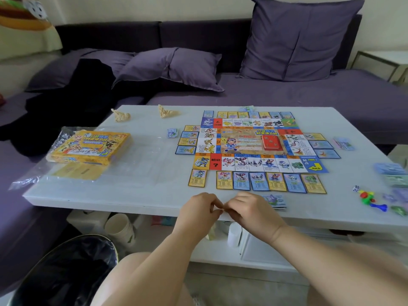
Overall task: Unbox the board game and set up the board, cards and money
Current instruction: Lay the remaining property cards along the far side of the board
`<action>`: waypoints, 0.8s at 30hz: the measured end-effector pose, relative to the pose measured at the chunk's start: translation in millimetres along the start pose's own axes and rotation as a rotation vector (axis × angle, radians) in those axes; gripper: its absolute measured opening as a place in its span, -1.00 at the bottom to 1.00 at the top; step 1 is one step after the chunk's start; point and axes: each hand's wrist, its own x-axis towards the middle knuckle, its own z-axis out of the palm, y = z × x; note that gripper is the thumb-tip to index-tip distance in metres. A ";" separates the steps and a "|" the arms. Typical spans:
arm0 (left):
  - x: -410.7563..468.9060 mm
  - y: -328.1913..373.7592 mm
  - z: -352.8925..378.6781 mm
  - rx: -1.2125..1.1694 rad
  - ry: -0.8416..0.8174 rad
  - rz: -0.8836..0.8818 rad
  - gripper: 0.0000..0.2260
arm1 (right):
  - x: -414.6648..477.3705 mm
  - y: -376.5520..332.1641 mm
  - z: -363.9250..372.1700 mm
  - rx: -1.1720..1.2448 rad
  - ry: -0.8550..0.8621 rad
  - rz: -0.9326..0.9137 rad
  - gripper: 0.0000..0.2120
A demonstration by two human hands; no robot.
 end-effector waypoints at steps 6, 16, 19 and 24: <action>-2.7 8.5 -2.7 -0.511 -0.002 -0.238 -0.77 | 6.4 -3.1 -13.8 0.210 0.143 0.273 -0.91; -2.4 55.2 2.8 -1.767 -0.280 -0.448 -0.74 | 1.7 -0.6 -31.2 0.154 0.298 0.235 -0.87; 2.6 62.7 8.0 -1.779 -0.266 -0.483 -0.75 | -0.5 3.4 -40.0 0.097 0.228 0.221 -0.89; 5.6 67.8 14.0 -1.657 -0.286 -0.587 -0.76 | -7.4 6.7 -57.0 0.087 -0.104 0.255 -0.84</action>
